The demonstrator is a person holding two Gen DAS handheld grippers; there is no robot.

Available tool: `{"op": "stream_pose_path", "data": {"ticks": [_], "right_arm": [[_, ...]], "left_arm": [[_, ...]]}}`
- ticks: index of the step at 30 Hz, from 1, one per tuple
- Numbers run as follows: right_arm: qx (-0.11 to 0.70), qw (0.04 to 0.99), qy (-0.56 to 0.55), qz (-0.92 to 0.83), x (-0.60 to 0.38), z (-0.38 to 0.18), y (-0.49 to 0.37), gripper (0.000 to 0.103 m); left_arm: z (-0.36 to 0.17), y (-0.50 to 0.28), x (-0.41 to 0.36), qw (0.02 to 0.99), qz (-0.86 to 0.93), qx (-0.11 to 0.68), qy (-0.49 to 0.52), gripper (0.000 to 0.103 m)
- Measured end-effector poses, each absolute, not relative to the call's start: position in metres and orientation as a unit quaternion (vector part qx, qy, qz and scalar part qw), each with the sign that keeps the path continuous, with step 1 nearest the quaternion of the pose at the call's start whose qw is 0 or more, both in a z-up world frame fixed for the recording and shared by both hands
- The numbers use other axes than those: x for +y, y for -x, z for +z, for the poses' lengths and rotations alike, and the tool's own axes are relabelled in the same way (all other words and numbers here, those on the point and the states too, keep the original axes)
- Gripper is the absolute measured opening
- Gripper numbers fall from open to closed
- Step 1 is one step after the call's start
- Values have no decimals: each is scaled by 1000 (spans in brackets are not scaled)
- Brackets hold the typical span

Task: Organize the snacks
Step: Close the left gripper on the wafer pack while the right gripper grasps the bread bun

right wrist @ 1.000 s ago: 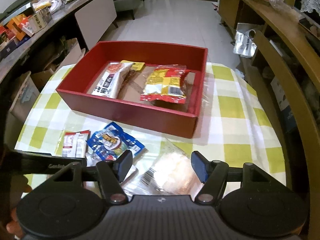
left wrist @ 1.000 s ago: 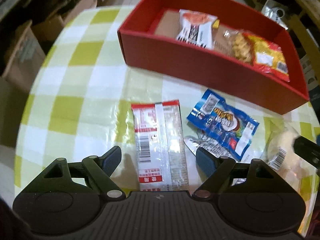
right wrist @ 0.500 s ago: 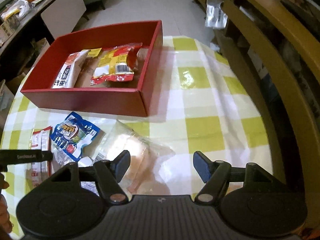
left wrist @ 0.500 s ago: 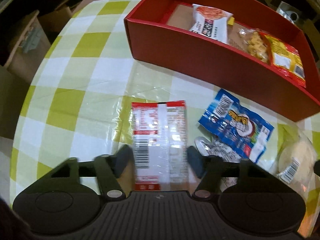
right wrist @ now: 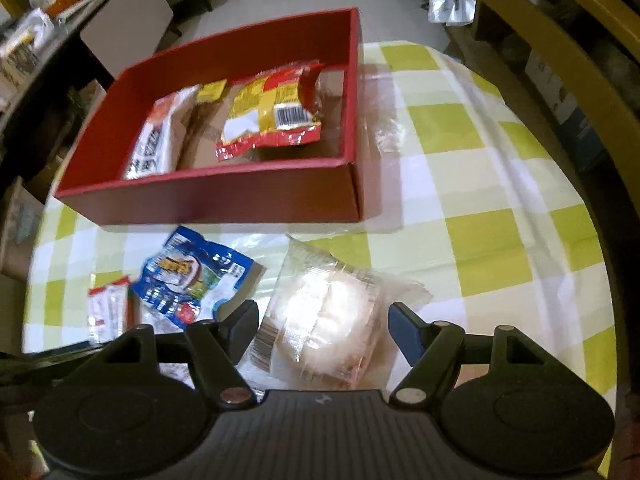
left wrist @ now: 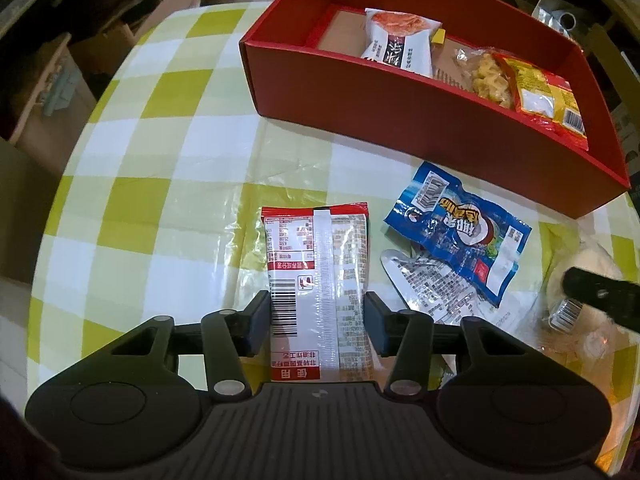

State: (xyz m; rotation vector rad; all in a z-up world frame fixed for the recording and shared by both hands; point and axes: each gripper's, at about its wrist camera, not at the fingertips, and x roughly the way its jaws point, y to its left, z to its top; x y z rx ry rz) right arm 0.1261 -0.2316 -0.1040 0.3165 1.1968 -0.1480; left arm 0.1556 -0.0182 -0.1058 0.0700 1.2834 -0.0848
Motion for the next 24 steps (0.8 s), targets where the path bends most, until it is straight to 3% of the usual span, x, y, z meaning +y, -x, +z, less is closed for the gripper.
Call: {"op": "stream_pose_path", "data": {"ticks": [7,12,17,24], "right_arm": [[577,806,-106,-77,-225,-118,-129,82],[584,804,-91,-60,-222,-125,-132,103],[594,801,-41,-54,-211,-132,-132,103],[581,813,-12,-25,-211,-133,-121,103]], "left_arm": [[-113,-160,-21,794,-45,605,-37,59],[-117,-163,-18,794,-43,604,-42,67],[-121,-165,-14,796,-38,602,-56,86],[-127,-169,-5,792,-38,607,-47,96]]}}
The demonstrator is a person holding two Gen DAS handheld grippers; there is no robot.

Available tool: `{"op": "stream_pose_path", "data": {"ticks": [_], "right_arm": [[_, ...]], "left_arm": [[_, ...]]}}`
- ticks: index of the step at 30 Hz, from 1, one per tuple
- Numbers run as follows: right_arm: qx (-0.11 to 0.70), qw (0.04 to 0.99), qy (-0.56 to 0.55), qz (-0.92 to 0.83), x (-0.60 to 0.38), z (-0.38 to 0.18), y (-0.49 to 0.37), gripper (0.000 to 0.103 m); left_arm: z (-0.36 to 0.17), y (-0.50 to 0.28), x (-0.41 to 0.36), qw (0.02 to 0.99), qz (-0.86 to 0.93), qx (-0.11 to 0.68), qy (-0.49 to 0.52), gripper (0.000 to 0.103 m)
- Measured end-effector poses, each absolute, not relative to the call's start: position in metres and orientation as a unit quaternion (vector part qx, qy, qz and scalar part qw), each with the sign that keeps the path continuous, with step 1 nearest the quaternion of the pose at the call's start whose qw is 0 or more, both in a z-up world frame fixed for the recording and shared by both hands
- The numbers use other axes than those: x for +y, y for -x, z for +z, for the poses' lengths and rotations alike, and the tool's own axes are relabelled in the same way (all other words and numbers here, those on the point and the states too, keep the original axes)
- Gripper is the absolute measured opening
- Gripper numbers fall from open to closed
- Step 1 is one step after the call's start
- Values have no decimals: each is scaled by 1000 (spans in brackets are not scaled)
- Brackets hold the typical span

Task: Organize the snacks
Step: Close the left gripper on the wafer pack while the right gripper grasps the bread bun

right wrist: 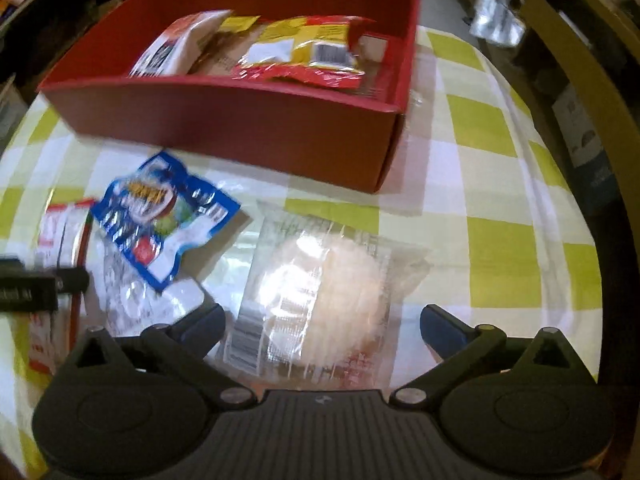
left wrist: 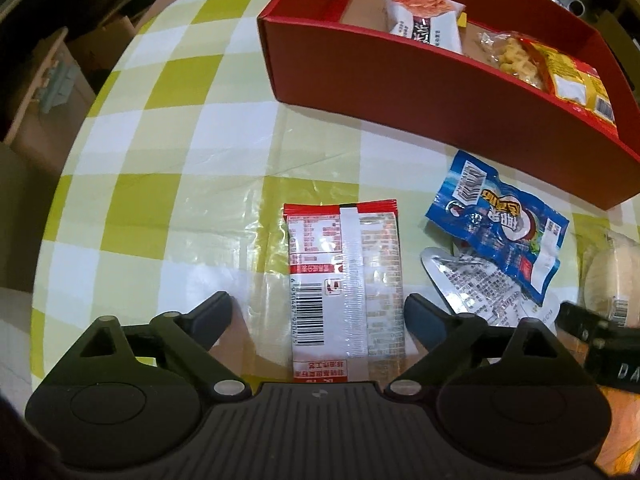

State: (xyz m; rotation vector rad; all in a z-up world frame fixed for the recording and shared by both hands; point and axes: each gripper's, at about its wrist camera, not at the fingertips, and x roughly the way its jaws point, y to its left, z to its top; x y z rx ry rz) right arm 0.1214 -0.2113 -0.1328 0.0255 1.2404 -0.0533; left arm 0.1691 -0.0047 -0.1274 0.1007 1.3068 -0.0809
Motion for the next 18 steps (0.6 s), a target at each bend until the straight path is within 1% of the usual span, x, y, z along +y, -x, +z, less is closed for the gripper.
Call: {"op": "stream_pose_path", "data": {"ticks": [1,3,4,5,6,7,8,10,14,18], "right_arm": [[582,813,-18,-25,-213,-133,-121,103],[584,811,-18,-22,-214,-131,-120,103],[583,812,-18,-24,-215,-129,-119,103],[582,812,-18,-25,-215,-127,-119,100],[582,813,-16,-24,-214,-124,-118,96],[581,813,-19,-21,-210,-123,-119,88],[581,814,-22,-21,-211,-121,-119,79],[580,814,-25,-24,-208,-119,-116,72],[583,811,-32,-25,-211,-115,-114,68],[574,817,-40,-26,-213,-106,-109,66]], "left_arm": [[-128,-169,-5,792,-38,607,-48,96],[-127,-167,-6,794,-42,604,-49,92],[-125,-166,-7,795,-44,603,-49,88],[-123,-165,-9,795,-50,602,-52,80],[-120,-164,-10,795,-59,601,-52,75],[-119,-163,-11,794,-63,602,-51,67],[-117,-161,-13,794,-64,602,-54,62],[-117,-161,-12,792,-69,604,-53,59],[-113,-161,-8,789,-71,609,-38,56],[-107,-161,-5,794,-73,602,-36,55]]}}
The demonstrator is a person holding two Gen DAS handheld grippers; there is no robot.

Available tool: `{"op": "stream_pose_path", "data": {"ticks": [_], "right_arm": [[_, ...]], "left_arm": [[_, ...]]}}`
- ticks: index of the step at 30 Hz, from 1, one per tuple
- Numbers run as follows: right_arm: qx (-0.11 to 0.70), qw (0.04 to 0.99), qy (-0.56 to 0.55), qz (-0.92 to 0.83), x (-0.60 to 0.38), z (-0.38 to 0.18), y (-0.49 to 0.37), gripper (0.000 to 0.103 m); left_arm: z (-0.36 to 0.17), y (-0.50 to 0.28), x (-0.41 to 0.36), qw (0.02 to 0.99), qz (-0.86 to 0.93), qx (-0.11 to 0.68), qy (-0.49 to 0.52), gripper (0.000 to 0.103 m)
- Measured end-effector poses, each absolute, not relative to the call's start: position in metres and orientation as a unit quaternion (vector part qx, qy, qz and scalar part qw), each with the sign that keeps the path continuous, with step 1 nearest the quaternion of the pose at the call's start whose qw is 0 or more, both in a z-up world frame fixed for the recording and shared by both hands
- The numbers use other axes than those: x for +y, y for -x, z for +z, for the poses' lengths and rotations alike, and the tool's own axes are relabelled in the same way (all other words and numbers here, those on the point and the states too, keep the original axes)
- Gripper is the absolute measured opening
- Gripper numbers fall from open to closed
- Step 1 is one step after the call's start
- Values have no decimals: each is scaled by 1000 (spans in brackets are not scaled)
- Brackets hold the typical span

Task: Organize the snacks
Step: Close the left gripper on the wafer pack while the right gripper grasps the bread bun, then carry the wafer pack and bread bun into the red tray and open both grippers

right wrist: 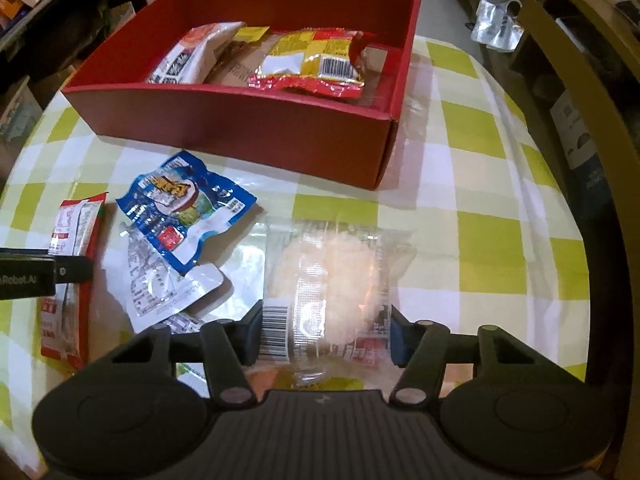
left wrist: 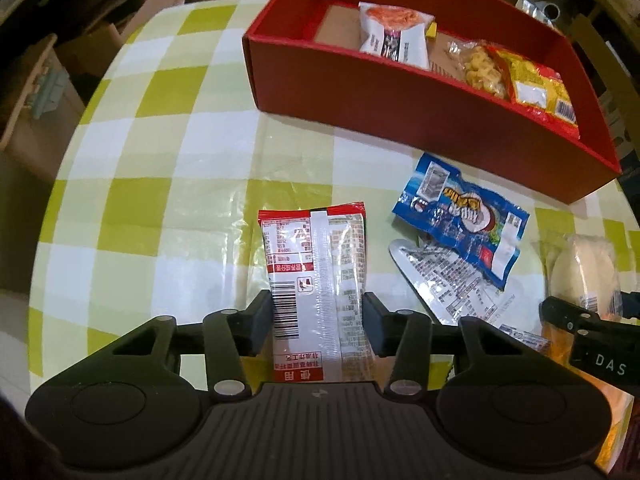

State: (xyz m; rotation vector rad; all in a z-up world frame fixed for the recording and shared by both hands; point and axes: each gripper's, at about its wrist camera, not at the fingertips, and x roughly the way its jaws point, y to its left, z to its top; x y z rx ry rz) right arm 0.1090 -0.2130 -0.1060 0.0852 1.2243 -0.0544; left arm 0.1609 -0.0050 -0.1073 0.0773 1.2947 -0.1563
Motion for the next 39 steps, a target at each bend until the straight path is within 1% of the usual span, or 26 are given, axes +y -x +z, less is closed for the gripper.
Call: {"op": "stream_pose_path", "data": {"ticks": [7,14,39], "right_arm": [[543,838,-52,-18,-209,-80,-102,66],[524,850,-50,-3,-199,-65,-100,66],[463,884,-63,-3,-199,-34,-127,66]], "left_arm": [[-90,-158,-10,804,-87,587,-29,55],[-80,-158,-13,809,-96,579,-24,55],[-34,-174,-33,853,-99,511,-27,55]]}}
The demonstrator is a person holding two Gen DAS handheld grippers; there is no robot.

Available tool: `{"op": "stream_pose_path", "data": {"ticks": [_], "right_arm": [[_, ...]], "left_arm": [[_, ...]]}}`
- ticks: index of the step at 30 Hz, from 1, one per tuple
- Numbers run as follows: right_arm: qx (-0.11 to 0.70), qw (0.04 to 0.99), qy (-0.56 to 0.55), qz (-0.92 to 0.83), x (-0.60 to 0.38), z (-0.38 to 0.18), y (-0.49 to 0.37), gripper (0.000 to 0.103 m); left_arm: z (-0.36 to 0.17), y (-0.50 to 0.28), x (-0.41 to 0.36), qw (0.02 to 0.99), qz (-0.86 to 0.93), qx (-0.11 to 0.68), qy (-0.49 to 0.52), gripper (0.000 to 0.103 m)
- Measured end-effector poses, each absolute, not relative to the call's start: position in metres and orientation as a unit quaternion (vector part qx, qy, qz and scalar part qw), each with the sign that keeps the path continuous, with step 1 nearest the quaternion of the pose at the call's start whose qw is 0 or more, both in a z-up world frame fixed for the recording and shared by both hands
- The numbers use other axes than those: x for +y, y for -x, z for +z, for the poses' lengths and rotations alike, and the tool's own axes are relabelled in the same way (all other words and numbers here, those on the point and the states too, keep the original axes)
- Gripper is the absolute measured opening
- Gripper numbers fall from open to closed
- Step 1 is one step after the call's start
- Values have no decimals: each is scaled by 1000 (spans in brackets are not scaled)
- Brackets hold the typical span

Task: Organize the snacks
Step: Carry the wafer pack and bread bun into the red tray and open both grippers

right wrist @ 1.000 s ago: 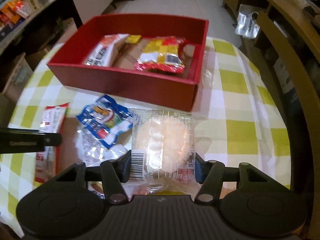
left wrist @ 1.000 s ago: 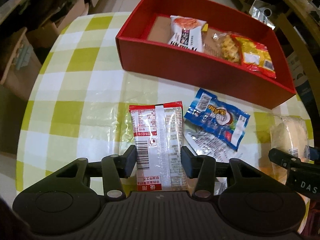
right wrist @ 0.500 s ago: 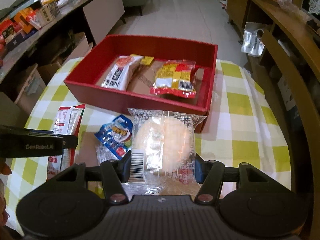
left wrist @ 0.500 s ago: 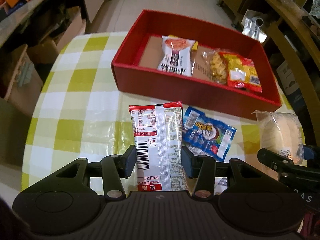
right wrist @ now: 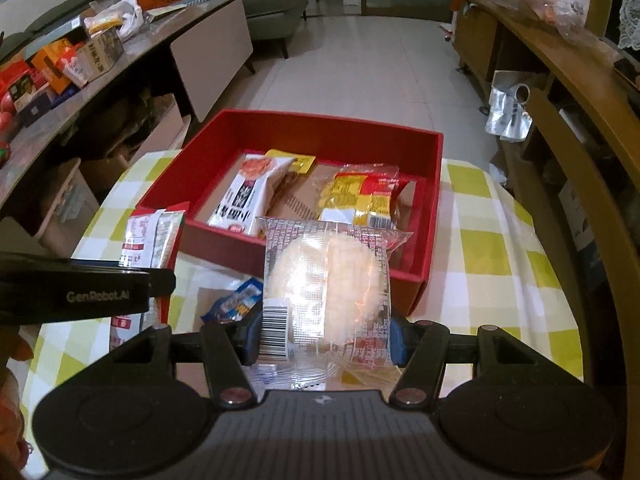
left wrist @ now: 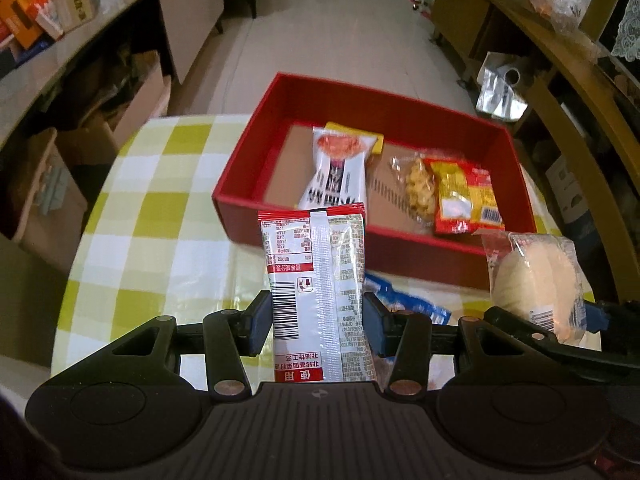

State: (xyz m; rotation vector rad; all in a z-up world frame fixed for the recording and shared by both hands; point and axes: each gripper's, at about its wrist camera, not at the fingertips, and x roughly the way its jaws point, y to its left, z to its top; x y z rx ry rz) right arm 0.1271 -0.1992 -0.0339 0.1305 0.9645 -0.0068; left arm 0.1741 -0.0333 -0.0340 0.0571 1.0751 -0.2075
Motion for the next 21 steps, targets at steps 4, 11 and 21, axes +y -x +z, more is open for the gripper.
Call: {"op": "stream_pose_path", "data": {"ticks": [4,11,21], "right_arm": [[452,889,-73,-11,-206,-29,-134,66],[441,893,-83,-25,-217,-26,-149,66],[437,895,-74,-38,-230,-36,-183,66]], "left_arm": [[-29,-184,-36,859,-94,503,-24,55],[-23,-203,-44,867,-93,489,-18,55],[-20,-235,-65,876,-98,472,-15,55]]}}
